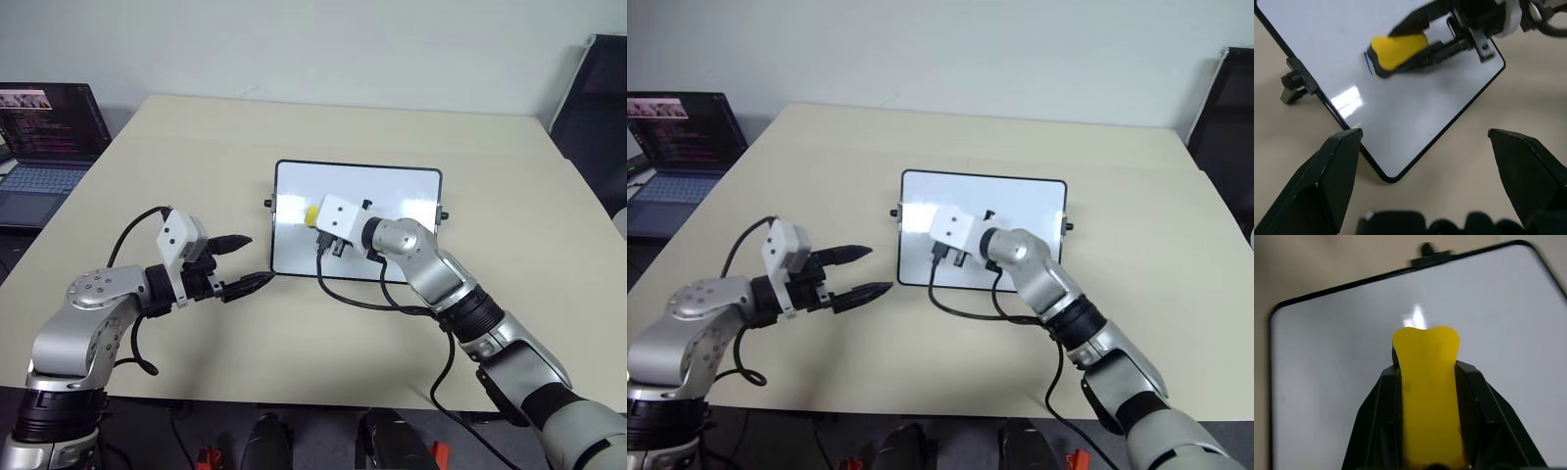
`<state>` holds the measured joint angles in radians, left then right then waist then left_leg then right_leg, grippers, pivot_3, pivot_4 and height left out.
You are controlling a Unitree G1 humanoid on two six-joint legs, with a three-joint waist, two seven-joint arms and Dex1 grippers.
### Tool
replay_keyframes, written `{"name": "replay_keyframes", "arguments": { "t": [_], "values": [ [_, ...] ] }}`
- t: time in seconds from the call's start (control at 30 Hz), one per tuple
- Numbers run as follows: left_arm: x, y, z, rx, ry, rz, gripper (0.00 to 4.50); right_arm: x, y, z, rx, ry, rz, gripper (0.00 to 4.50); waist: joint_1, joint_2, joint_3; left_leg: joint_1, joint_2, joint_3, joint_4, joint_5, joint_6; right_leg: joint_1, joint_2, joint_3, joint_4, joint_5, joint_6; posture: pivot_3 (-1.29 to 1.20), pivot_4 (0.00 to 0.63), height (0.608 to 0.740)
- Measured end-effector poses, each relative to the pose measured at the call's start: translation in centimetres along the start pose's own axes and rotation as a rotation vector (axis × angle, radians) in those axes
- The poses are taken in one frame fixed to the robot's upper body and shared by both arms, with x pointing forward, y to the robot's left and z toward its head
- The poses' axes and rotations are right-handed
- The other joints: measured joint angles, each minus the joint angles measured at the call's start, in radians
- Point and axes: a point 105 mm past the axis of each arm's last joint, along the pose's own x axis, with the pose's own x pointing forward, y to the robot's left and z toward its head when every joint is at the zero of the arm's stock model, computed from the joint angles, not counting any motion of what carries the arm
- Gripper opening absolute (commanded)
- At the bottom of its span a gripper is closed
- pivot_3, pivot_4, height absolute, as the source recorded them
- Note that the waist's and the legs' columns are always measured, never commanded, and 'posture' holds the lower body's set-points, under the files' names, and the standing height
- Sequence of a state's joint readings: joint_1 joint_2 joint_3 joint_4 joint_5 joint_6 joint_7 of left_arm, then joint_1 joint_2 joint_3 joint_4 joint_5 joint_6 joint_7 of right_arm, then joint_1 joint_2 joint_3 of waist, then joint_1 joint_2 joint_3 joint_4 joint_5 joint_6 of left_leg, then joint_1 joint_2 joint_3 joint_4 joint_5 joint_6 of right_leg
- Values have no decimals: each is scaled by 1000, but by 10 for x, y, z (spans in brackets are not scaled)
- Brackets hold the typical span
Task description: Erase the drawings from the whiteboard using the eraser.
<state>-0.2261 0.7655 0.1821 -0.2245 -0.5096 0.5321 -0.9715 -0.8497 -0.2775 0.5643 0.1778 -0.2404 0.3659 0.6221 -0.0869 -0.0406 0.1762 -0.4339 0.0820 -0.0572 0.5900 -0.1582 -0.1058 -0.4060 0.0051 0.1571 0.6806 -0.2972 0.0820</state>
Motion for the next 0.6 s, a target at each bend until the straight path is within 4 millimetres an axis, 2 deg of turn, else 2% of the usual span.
{"name": "replay_keyframes", "arguments": {
  "t": [0.1, 0.23, 0.3, 0.4, 0.53, 0.6],
  "values": [
    [0, 0, 0, 0, 1, 1, 4500, 3, -4, 0, -81, 5, -32, 1123, 0, 0, 0, 0, 0, 0, 1, 0, 0, 0, 0, 0, 0, 0, 0, 0, 150, 740],
    [0, 0, 0, 2, 0, 0, 4500, 5, -39, 5, -145, 14, -191, 1123, 0, 0, 0, 0, 0, 0, 2, 0, 0, 0, 0, 0, 0, -1, -1, 0, 150, 740],
    [0, 0, 0, 2, 0, 0, 4500, 4, -45, 5, -149, 16, -207, 1123, 2, 0, 0, 0, 0, 0, 2, 0, 0, 1, 0, 0, 0, 0, -1, 0, 150, 740],
    [0, -1, -1, 6, -3, 0, 4500, 4, -36, 5, -153, 14, -136, 1122, 1, 0, 0, 0, 0, 0, 2, 0, 0, 1, 0, 0, 0, 1, 1, 0, 150, 740],
    [-1, -3, -8, -9, 8, -1, 4500, 2, -7, -1, -169, 18, 22, 1122, 1, 0, 0, 0, 0, -1, 1, 0, 0, 1, 0, -1, 0, 1, 1, 0, 150, 740],
    [-1, -3, -8, -7, 7, -1, 4500, 2, -2, -3, -167, 23, 40, 1122, 1, 0, 0, 0, 0, -1, 1, 0, 0, 1, 0, -1, 0, 0, 1, 0, 150, 740]
  ]
}}
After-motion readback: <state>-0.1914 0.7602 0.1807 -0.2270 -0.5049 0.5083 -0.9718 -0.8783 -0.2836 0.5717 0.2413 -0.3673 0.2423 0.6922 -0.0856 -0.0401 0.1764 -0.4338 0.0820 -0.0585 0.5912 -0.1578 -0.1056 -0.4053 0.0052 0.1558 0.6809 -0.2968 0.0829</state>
